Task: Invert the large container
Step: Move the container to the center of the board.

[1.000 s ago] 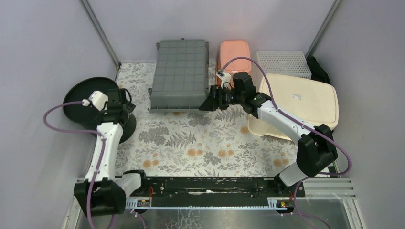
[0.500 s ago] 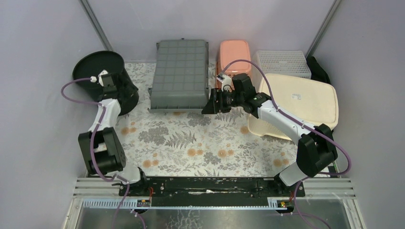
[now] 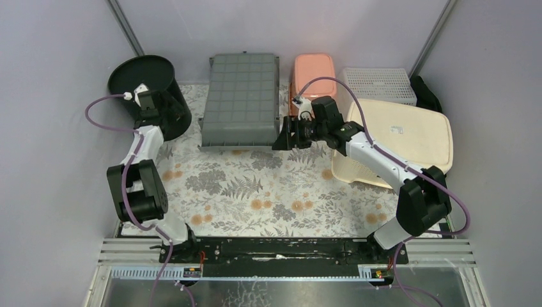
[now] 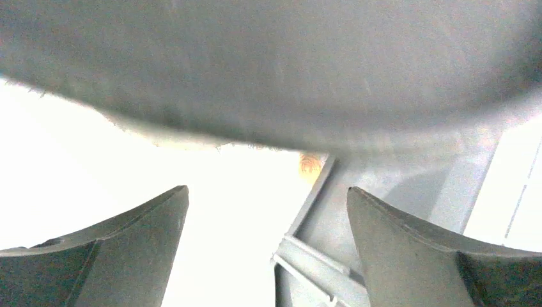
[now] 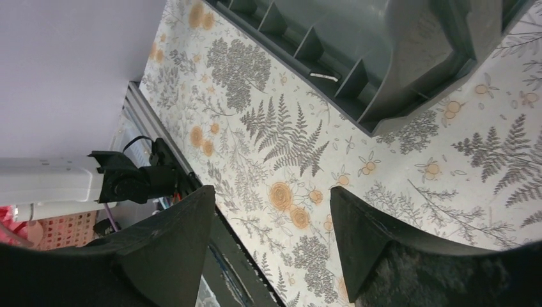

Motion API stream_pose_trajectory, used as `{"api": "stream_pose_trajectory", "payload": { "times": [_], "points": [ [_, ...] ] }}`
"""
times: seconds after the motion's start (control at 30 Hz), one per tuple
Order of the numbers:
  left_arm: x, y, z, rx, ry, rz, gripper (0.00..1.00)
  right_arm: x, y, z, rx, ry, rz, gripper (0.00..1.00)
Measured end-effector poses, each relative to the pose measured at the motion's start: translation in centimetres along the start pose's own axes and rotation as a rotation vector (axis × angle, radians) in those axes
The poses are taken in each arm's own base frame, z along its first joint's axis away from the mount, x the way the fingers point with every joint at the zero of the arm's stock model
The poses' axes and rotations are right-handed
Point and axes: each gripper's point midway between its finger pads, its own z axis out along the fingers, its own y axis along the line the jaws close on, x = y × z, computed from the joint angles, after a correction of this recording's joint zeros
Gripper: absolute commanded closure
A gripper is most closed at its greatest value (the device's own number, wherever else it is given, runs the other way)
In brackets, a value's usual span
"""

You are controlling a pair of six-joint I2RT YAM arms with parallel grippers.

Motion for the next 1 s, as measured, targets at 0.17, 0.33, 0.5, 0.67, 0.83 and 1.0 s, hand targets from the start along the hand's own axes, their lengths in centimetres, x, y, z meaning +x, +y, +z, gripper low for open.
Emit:
{"api": "stream_pose_trajectory", "payload": {
  "times": [0.17,0.33,0.5,0.67,0.83,1.0],
  "points": [
    [1.6,-1.5,-3.1,0.027,-0.045,0.027,0.00,-0.6,-0.9,0.0,0.051,-0.031,-0.023,0.25],
    [3.4,-4.1,-6.7,0.087,-0.114,0.072,0.00,-0.7,-3.4,-1.9,0.204,-0.115,-0.058,0.23],
    [5.1,-3.8,-8.6,0.091,-0.159,0.088,0.00,-0.9,-5.3,-6.8,0.413,-0.244,-0.070,0.21],
    [6.8,-2.2,-9.4,0.084,-0.171,0.109,0.00,-0.1,-7.0,-11.6,0.588,-0.357,-0.038,0.17],
    [7.6,-2.0,-9.0,0.098,-0.172,0.142,0.00,3.7,-10.6,-13.3,0.729,-0.383,0.031,0.17],
    [8.3,-1.5,-8.3,0.099,-0.175,0.168,0.00,8.5,-15.0,-13.5,0.870,-0.341,0.088,0.16]
  ]
}}
